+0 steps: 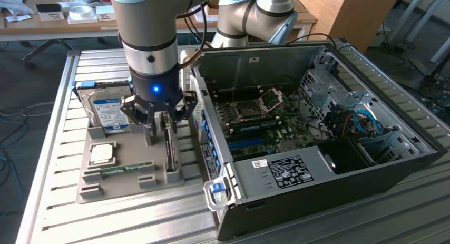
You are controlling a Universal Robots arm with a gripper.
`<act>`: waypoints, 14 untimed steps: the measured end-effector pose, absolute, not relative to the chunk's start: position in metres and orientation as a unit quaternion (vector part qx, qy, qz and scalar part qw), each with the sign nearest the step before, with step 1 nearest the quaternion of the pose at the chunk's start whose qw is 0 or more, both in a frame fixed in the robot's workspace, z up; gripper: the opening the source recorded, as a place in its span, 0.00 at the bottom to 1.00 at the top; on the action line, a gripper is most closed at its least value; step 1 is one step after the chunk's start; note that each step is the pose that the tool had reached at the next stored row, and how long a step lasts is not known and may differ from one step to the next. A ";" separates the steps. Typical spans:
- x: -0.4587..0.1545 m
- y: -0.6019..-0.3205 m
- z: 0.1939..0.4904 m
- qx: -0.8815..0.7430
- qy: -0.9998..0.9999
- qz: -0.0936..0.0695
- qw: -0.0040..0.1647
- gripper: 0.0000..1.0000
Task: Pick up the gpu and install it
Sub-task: 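Pick up the gpu and move the gpu toward the slot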
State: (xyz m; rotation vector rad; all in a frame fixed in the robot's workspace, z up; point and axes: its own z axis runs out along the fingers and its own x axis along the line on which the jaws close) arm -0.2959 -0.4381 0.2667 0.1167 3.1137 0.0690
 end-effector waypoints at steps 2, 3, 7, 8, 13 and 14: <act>-0.296 -0.438 0.267 0.037 0.999 0.022 0.012 0.47; -0.296 -0.438 0.267 0.037 0.999 0.022 0.012 0.47; -0.296 -0.438 0.267 0.037 0.999 0.022 0.012 0.47; -0.296 -0.438 0.267 0.037 0.999 0.022 0.012 0.47; -0.296 -0.438 0.264 0.037 0.999 0.022 0.012 0.47; -0.296 -0.438 0.263 0.037 0.999 0.022 0.013 0.47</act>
